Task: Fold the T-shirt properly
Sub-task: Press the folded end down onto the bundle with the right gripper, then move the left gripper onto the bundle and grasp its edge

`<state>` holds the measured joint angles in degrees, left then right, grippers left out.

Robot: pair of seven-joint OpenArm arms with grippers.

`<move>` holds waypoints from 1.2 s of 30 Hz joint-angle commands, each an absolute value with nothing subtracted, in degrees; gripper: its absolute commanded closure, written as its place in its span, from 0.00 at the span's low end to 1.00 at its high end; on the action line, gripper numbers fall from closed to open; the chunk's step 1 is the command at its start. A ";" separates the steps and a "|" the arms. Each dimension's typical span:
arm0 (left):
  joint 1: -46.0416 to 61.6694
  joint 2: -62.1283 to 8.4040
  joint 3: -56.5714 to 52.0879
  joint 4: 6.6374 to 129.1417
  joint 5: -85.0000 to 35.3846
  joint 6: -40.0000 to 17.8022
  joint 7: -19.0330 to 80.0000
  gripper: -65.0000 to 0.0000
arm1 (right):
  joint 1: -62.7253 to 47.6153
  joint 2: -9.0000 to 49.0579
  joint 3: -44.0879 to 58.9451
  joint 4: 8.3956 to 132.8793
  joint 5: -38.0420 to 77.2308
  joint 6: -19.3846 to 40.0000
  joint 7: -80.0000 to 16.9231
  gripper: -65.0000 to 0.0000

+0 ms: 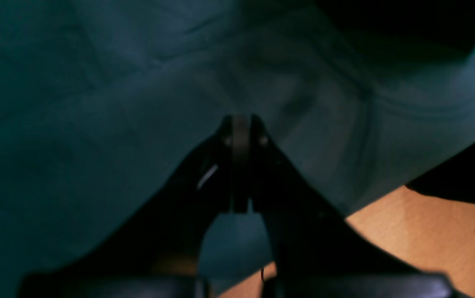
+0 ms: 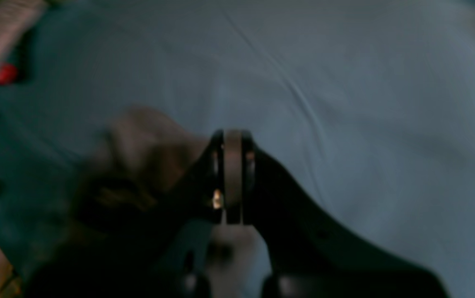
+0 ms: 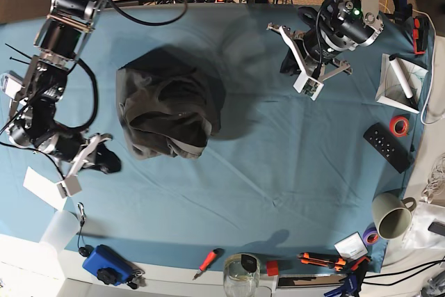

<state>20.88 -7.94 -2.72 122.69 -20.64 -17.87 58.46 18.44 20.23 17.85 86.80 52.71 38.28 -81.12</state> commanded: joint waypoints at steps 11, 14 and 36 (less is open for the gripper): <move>17.76 -7.77 -2.76 123.81 -21.28 -18.11 56.93 1.00 | 18.06 22.06 10.52 79.66 58.28 37.06 -80.00 1.00; 17.72 -7.79 -2.76 123.81 -21.28 -18.11 56.86 1.00 | 16.88 22.06 5.91 79.66 58.28 37.04 -80.00 1.00; 15.09 -7.62 -2.76 123.81 -25.36 -20.91 56.53 1.00 | 12.56 22.04 -4.99 85.41 50.89 38.96 -75.31 1.00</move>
<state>15.49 -7.64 -2.72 122.69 -24.38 -20.64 57.76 11.25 21.54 -5.37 84.62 50.48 38.65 -75.64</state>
